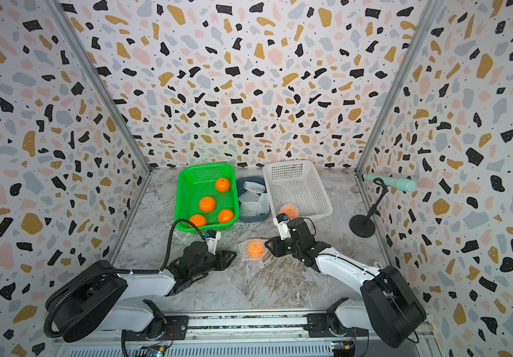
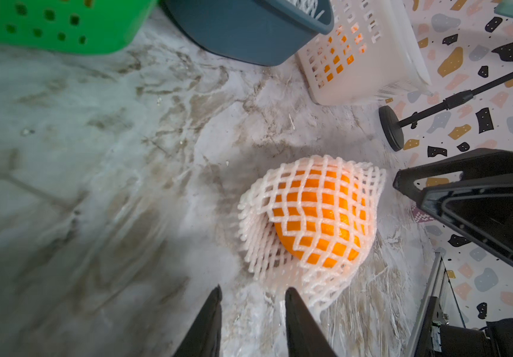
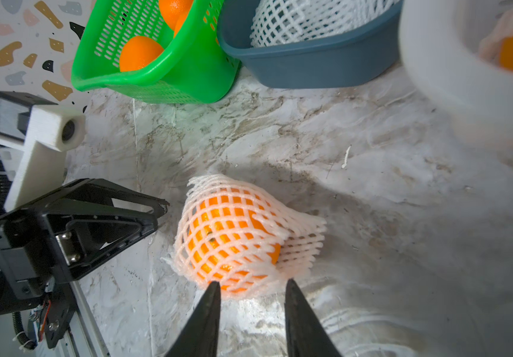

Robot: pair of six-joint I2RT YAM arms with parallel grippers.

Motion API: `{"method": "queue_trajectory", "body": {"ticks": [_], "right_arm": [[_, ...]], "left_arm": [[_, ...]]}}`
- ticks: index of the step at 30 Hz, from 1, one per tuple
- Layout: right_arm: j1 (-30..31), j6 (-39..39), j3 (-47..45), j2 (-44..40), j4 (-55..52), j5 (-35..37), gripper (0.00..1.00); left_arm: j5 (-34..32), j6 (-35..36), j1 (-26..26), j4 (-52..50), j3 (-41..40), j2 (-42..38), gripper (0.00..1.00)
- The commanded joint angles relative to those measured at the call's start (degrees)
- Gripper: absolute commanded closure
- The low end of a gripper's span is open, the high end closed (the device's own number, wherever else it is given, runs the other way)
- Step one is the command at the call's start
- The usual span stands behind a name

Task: Remove foam nets from oranges
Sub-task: Remove the foam net from the orange.

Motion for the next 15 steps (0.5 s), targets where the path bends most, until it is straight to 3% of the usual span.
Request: {"method": "queue_trajectory", "body": {"ticks": [1, 8, 15], "right_arm": [[-0.18, 0.57, -0.86, -0.48, 2.2, -1.02, 0.65], [-0.14, 1.33, -1.78, -1.07, 3.06, -1.61, 0.66], [-0.18, 1.18, -1.69, -1.13, 3.06, -1.43, 0.66]], "left_arm": [[-0.59, 0.98, -0.31, 2.06, 2.24, 2.03, 0.68], [-0.43, 1.51, -0.57, 2.47, 4.44, 5.37, 0.77], [-0.25, 1.75, -1.09, 2.21, 5.88, 6.54, 0.79]]}}
